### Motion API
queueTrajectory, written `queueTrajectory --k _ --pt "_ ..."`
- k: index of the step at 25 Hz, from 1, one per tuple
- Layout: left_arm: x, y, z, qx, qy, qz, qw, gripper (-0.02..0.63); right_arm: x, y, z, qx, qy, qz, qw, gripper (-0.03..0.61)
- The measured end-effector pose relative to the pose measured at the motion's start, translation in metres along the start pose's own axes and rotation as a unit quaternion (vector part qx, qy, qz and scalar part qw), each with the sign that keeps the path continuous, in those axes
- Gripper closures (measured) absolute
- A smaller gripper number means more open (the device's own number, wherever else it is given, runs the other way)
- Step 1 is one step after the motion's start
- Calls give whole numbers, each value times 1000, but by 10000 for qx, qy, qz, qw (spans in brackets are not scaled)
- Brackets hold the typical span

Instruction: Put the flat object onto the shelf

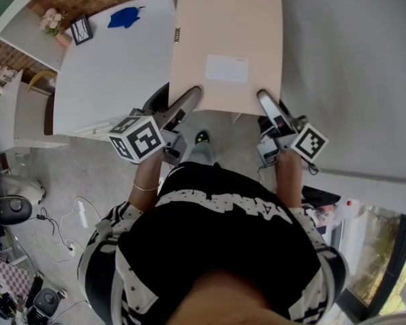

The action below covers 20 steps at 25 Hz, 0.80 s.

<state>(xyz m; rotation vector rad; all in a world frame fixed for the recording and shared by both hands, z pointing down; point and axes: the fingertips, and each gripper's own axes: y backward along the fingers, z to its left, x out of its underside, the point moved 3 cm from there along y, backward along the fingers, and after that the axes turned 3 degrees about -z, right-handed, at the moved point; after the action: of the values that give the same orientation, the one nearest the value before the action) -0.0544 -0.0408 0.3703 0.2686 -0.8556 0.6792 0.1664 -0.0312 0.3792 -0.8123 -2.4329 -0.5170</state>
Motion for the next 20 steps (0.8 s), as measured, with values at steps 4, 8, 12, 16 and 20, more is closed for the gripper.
queueTrajectory --k 4,8,12,16,20 --pt "1 -2 2 -17 -10 -20 10000 221 0 -2 -3 -13 -18 7 10000 198" --pt "-4 -9 11 -64 25 -26 10000 221 -5 -15 -9 -32 4 66 10000 198" --pt "-13 -17 19 -86 44 -55 9999 221 -9 -28 -15 4 -18 109 9999 198" --pt "-20 -24 28 -99 76 -67 9999 221 -14 -42 -19 0 17 156 9999 198" --pt "-31 -42 48 -144 121 -94 9998 221 -23 -68 -35 4 9 212 9998 198"
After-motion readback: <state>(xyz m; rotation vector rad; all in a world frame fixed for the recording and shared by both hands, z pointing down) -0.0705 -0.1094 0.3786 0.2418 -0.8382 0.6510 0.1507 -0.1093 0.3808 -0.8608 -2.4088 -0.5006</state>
